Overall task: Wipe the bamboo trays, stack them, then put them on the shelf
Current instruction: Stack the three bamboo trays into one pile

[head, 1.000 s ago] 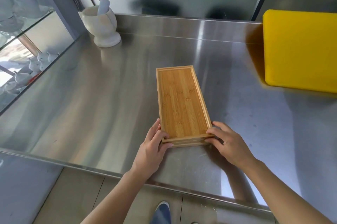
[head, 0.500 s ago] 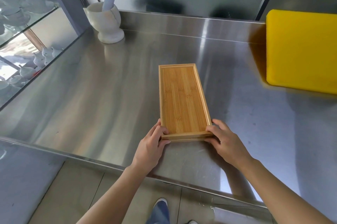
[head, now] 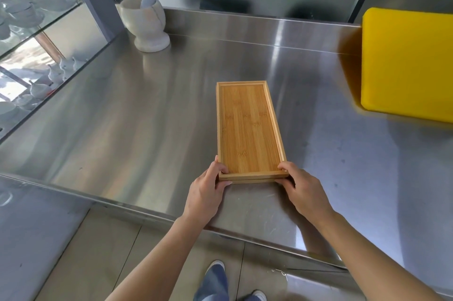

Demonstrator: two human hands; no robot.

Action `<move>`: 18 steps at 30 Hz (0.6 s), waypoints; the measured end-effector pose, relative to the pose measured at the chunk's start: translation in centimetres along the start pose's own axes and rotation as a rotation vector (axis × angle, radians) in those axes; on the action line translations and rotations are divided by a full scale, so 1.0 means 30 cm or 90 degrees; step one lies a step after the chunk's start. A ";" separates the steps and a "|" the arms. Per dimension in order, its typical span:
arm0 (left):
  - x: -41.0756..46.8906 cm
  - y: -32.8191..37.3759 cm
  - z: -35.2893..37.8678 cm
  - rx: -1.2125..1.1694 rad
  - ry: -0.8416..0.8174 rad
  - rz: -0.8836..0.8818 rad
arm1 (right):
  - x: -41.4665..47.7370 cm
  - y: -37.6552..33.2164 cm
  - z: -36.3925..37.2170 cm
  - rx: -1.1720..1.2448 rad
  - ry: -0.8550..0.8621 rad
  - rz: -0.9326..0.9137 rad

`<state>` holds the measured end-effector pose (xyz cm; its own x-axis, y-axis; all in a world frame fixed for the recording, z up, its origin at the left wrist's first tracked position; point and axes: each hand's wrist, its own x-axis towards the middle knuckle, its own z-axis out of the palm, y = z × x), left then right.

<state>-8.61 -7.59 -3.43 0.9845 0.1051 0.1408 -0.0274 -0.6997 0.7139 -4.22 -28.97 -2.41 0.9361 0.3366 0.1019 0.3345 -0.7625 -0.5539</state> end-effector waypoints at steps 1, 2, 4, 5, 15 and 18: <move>-0.002 -0.001 0.003 -0.004 0.005 0.001 | -0.002 0.000 0.002 0.002 0.003 0.000; -0.005 -0.002 0.005 -0.004 0.008 0.003 | -0.004 0.001 0.003 0.004 0.004 0.001; -0.006 -0.005 0.007 -0.004 0.011 0.006 | -0.005 0.006 0.006 0.006 0.001 0.003; -0.005 -0.008 0.008 -0.005 0.012 0.011 | -0.005 0.006 0.004 0.008 -0.003 0.005; -0.003 -0.042 -0.005 -0.049 -0.001 0.068 | -0.003 0.010 -0.021 0.032 -0.008 -0.065; -0.002 -0.041 0.000 -0.058 0.013 0.049 | 0.007 0.019 -0.020 0.026 0.007 -0.090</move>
<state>-8.64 -6.74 -4.31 0.9749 0.0686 0.2118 -0.1199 -0.6396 0.7593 -3.77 -29.66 -2.21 0.8815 0.4321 0.1905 0.4583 -0.6853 -0.5660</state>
